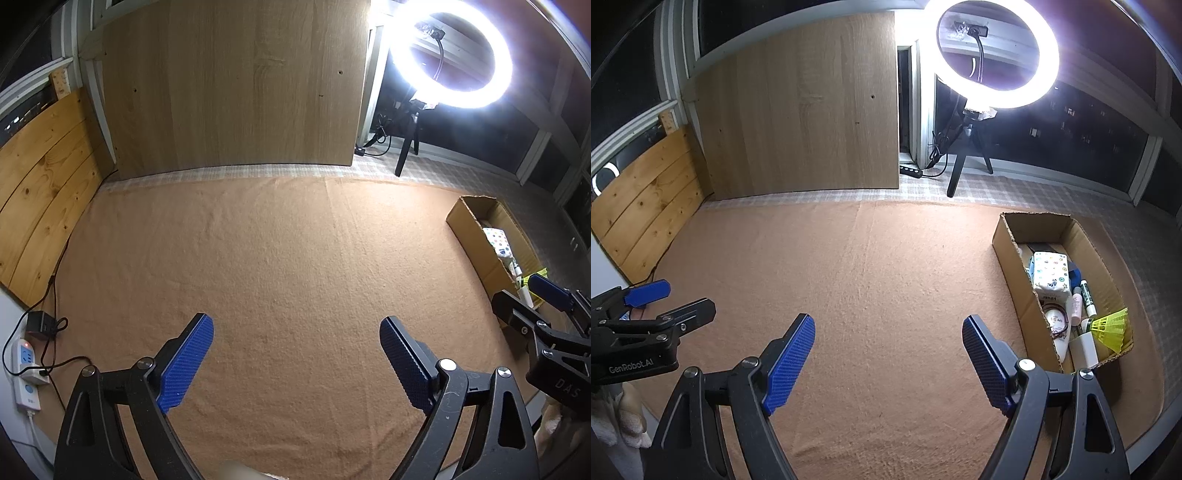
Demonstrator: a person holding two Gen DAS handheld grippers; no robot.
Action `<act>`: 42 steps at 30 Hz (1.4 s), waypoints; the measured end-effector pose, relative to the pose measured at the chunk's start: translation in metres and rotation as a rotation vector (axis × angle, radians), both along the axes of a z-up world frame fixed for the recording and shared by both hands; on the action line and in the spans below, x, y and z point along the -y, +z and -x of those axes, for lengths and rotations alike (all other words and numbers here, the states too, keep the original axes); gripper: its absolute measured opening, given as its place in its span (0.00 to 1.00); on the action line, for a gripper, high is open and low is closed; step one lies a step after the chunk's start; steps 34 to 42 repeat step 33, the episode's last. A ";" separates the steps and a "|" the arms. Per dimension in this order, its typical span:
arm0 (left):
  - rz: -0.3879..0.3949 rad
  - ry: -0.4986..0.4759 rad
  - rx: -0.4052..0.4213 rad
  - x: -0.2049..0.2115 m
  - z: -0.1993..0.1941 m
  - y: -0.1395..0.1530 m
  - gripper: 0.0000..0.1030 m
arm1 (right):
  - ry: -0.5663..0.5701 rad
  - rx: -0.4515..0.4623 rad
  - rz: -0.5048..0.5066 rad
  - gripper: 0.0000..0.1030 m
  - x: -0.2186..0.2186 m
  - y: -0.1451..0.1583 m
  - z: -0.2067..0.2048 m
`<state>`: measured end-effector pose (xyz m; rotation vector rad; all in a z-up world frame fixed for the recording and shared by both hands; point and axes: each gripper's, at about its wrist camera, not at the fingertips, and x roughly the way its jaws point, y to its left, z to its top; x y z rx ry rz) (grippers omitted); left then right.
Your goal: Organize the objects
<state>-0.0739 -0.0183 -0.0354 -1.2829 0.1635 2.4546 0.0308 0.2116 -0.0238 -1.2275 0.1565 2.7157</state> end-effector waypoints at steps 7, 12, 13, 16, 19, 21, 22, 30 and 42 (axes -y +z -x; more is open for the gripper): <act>0.002 0.003 0.000 0.004 -0.003 0.000 0.92 | -0.002 0.000 0.002 0.77 0.003 -0.001 -0.001; 0.002 0.003 0.001 0.005 -0.003 -0.001 0.92 | 0.002 0.002 0.004 0.77 0.007 -0.001 -0.002; 0.003 0.003 0.001 0.005 -0.003 -0.001 0.92 | 0.002 0.003 0.003 0.77 0.006 -0.001 -0.002; 0.000 0.007 0.000 0.005 -0.005 -0.001 0.93 | 0.001 0.006 0.005 0.77 0.007 -0.002 -0.002; 0.002 0.009 -0.002 0.005 -0.006 -0.002 0.93 | 0.001 0.008 0.007 0.77 0.007 -0.003 -0.003; 0.002 0.010 -0.002 0.006 -0.007 -0.002 0.94 | 0.000 0.008 0.008 0.77 0.007 -0.003 -0.003; 0.001 0.008 -0.001 0.006 -0.007 -0.002 0.94 | 0.000 0.008 0.008 0.77 0.007 -0.003 -0.003; 0.006 0.005 0.007 0.007 -0.003 -0.010 0.95 | -0.004 0.024 0.012 0.77 0.005 -0.010 -0.001; 0.026 0.000 -0.005 0.006 -0.003 -0.018 0.95 | -0.008 0.038 0.019 0.77 0.003 -0.017 0.001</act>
